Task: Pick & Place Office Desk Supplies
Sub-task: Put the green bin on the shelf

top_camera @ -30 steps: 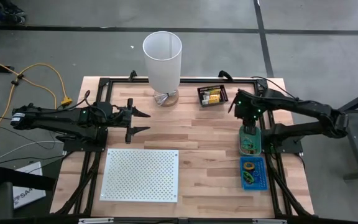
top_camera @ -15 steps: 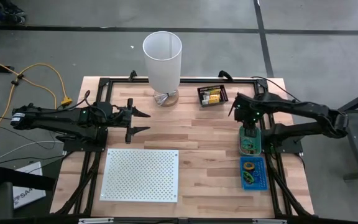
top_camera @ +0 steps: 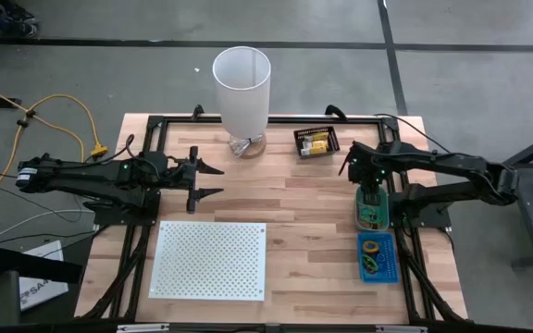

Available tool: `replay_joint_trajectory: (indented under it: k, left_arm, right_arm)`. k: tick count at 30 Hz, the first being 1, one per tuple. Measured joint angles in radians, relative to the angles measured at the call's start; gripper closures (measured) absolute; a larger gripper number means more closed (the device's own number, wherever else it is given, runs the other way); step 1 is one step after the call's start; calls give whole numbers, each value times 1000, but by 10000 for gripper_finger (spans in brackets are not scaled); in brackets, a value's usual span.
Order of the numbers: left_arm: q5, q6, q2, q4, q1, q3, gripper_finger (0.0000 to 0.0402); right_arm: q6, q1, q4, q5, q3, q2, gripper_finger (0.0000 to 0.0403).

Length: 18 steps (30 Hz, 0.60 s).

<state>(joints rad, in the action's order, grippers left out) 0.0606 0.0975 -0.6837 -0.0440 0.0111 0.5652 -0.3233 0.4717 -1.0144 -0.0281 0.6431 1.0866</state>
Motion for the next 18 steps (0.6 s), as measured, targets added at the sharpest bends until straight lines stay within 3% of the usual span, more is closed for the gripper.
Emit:
replay_joint_trajectory:
  k: [18]
  left_arm:
    - [0, 0, 0, 0, 0, 0, 181]
  right_arm:
    - [-14, 0, 112, -4, -41, 151, 298]
